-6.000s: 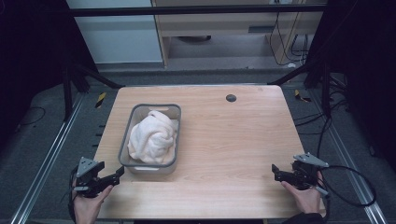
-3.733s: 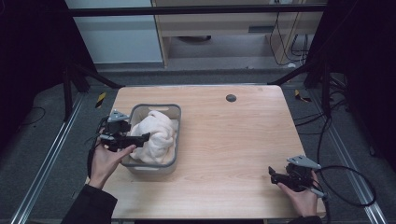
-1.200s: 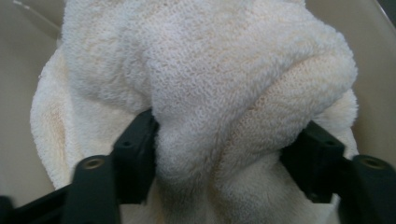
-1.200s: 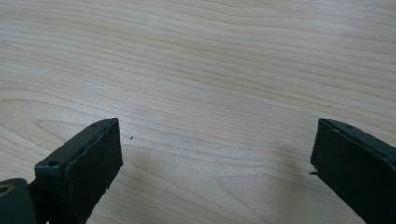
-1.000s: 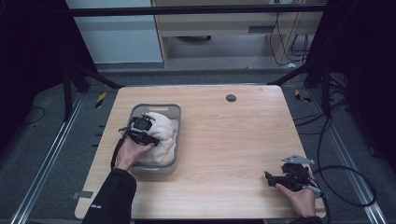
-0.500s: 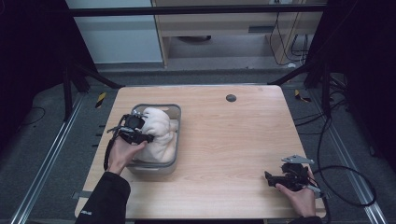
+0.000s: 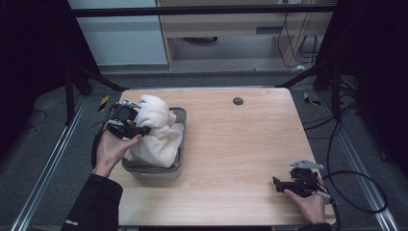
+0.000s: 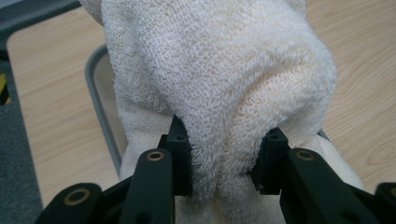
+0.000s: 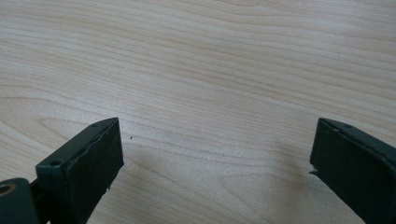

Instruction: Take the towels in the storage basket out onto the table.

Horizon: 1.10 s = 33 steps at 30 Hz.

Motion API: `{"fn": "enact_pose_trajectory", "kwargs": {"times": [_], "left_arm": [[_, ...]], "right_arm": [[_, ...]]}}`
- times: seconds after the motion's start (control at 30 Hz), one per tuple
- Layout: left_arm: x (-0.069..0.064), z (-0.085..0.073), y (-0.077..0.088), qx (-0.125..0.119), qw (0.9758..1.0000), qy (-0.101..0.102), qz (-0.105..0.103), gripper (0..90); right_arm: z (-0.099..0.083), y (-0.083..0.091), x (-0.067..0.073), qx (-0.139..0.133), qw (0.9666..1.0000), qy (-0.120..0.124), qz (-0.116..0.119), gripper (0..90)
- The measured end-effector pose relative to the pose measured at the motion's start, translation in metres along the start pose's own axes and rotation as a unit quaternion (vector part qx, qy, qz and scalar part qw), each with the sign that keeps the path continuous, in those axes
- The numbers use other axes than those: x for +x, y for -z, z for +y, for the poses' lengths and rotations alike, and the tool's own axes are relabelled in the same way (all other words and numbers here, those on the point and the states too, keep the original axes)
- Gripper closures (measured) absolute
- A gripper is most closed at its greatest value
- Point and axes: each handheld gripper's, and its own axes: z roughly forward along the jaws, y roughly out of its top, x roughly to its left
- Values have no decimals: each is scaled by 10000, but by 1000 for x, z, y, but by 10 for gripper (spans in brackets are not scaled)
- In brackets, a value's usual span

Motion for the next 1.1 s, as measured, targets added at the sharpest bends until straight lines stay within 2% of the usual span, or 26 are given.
{"fn": "enact_pose_trajectory", "kwargs": {"times": [0.03, 0.13, 0.17, 0.53, 0.67, 0.83, 0.93, 1.03, 1.07, 1.1], "left_arm": [[1, 5, 9, -63, 10000, -19, 15, 651], [2, 9, 18, -118, 9999, -16, 9, 650], [0, 14, 25, -163, 9999, -40, 3, 650], [-15, 32, 51, -334, 9991, -224, -132, 650], [-21, 38, 66, -420, 9985, -305, -192, 649], [-33, 41, 78, -473, 9972, -537, -203, 648], [-37, 43, 81, -483, 9966, -610, -256, 647], [-47, 47, 85, -546, 9951, -774, -301, 647], [-47, 47, 85, -546, 9951, -774, -301, 646], [-54, 49, 87, -560, 9942, -854, -325, 646]], "right_arm": [[0, 0, 0, -3, 10000, 1, -1, 27], [0, 0, 0, -21, 10000, -9, 5, 27], [0, 0, 0, -21, 10000, -7, 3, 27], [0, 1, 0, -26, 10000, 7, 9, 28], [0, 1, 0, -41, 10000, 1, -6, 34], [0, 2, 0, -113, 9999, -22, -19, 44], [0, 3, 0, -142, 9999, -10, -42, 48], [0, 3, -1, -178, 9998, -1, -54, 51], [0, 3, -1, -178, 9998, -1, -54, 51], [0, 4, -1, -181, 9998, -2, -63, 51]]}}
